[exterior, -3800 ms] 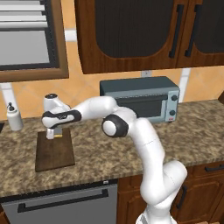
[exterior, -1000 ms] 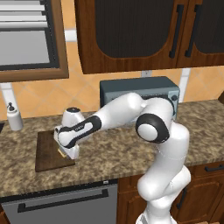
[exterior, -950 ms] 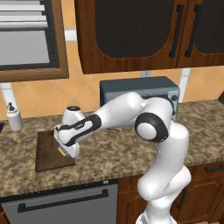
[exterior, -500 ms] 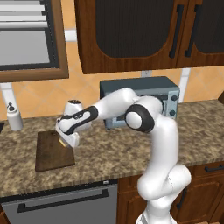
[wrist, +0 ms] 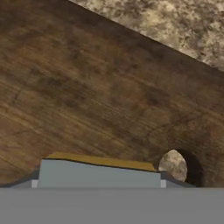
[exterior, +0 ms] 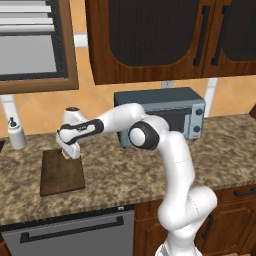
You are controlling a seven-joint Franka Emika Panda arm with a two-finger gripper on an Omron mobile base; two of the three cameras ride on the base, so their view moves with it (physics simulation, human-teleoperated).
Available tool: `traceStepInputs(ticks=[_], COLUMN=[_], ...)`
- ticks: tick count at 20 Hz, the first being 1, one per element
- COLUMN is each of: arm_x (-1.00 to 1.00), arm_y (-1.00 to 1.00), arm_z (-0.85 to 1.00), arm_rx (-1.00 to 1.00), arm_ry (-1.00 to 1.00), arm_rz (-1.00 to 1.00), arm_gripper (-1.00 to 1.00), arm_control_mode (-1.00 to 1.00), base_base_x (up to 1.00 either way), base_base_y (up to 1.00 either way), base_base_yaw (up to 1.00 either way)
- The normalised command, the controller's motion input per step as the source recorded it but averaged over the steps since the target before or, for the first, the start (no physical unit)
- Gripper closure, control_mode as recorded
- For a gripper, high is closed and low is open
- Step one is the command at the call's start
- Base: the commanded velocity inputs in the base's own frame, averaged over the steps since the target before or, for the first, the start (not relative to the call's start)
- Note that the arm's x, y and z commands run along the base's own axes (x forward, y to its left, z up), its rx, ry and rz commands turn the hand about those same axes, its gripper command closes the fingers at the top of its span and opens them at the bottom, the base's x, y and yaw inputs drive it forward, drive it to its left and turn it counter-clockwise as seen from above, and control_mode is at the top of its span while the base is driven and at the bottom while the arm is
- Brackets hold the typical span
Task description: Pick up the sponge from the counter and clean the cutting board by briefly scrubbing or pressing down on the cutting board. Once finished, release the sponge.
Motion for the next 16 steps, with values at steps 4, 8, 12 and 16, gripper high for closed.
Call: traceStepInputs(ticks=[4, 8, 12, 16], arm_x=[0.38, -0.21, -0.94, -1.0], arm_y=[0.05, 0.0, 0.0, -0.02], arm_z=[-0.13, -0.34, -0.24, -0.2], arm_rx=[-0.07, -0.01, 0.16, 0.18], arm_ry=[-0.04, -0.09, 0.0, 0.0], arm_rz=[-0.02, 0.0, 0.01, -0.02], arm_gripper=[1.0, 1.0, 1.0, 1.0], arm_control_mode=[-1.0, -1.0, -1.0, -1.0], base_base_x=[0.0, 0.0, 0.0, 0.0], base_base_y=[0.0, 0.0, 0.0, 0.0], base_base_yaw=[0.0, 0.0, 0.0, 0.0])
